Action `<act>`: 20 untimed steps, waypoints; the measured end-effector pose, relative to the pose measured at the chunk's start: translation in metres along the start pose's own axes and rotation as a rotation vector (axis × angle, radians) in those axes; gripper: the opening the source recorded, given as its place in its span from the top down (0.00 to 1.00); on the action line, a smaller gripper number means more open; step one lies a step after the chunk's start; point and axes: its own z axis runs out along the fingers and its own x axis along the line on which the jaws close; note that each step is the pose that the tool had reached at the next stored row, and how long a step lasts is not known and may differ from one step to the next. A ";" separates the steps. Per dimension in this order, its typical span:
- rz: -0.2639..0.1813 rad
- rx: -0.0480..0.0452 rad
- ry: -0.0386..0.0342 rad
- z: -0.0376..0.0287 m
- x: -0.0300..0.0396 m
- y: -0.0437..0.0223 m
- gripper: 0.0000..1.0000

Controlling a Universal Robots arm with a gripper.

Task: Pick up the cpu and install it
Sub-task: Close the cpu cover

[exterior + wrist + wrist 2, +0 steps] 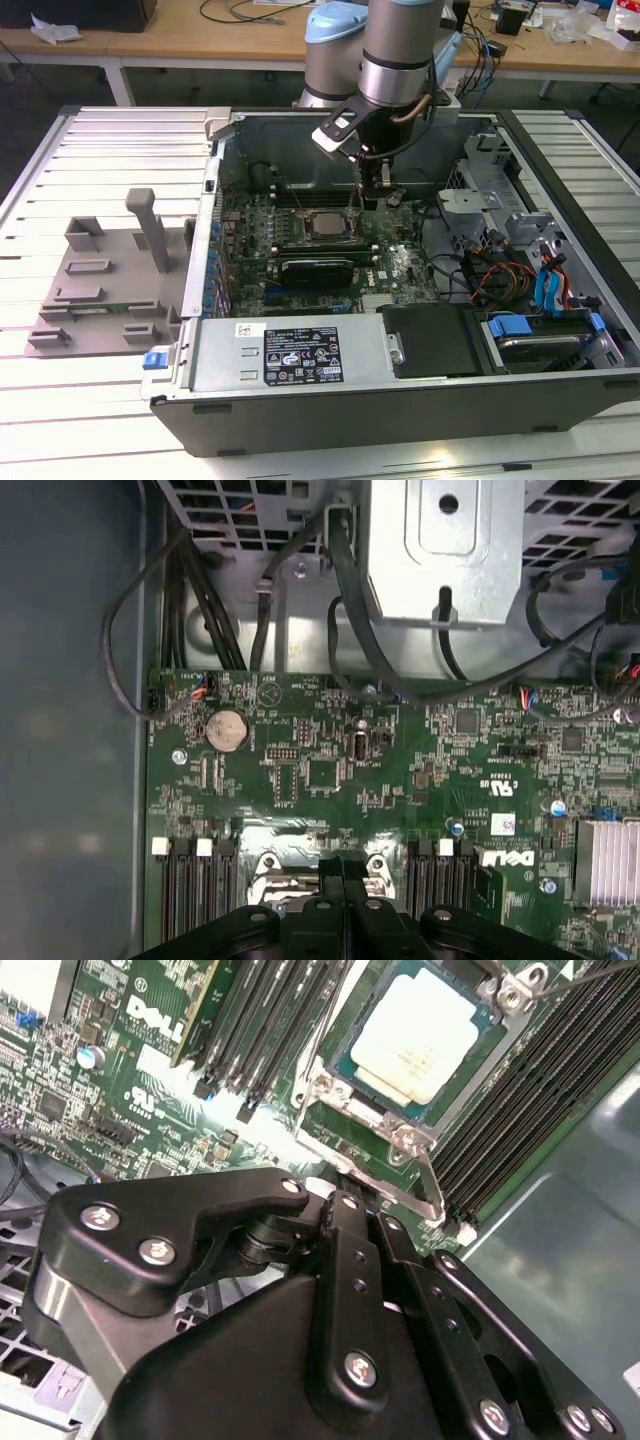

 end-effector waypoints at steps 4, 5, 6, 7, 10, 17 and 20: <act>0.000 0.0000 0.0000 0.0000 0.0002 -0.0066 0.89; 0.000 0.0000 0.0001 0.0001 0.0002 -0.0082 0.89; 0.000 0.0000 0.0001 0.0001 0.0003 -0.0094 0.89; 0.000 0.0000 0.0001 0.0001 0.0003 -0.0115 0.89; 0.000 0.0000 0.0001 0.0001 0.0005 -0.0166 0.89; 0.000 0.0000 0.0001 0.0054 0.0011 -0.0293 0.89; 0.000 0.0000 0.0000 0.0093 0.0015 -0.0347 0.89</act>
